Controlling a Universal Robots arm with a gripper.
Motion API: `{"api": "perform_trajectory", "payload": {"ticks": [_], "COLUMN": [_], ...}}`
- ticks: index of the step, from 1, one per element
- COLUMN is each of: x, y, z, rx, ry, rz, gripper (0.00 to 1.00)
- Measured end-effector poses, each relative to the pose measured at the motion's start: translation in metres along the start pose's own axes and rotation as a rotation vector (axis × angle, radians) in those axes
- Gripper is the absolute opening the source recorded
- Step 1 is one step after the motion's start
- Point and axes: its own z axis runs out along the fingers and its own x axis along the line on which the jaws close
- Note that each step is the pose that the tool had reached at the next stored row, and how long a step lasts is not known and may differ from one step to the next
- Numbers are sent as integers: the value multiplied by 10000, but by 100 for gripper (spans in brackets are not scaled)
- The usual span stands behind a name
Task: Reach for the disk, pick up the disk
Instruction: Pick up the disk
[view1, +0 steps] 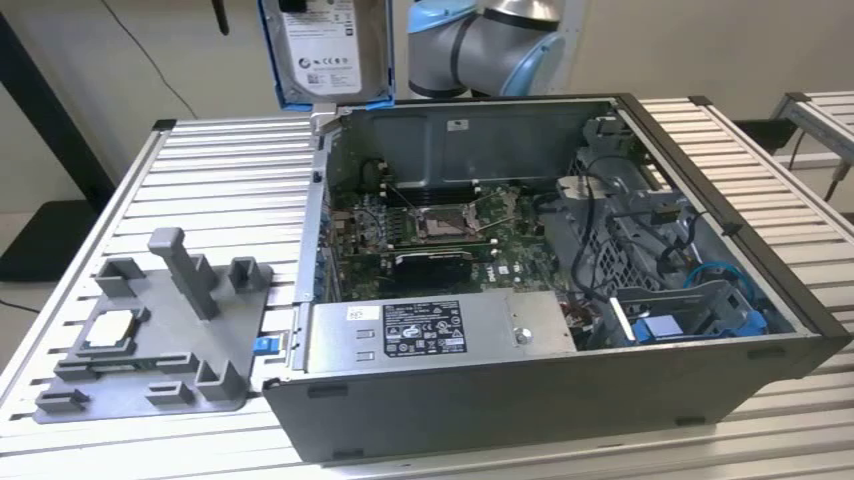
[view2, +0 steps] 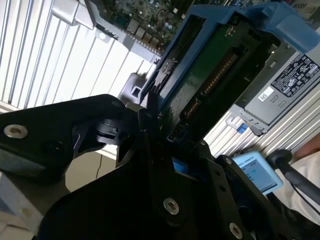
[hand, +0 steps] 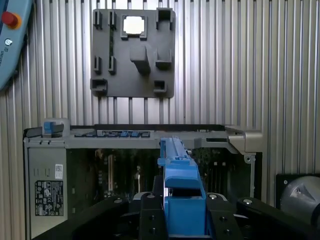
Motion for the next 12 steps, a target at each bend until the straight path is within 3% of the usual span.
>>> {"api": "perform_trajectory", "payload": {"ticks": [12], "x": [-11], "y": [-389], "z": [-11], "rx": [-9], "ry": [0], "rz": [1], "gripper": [0]}}
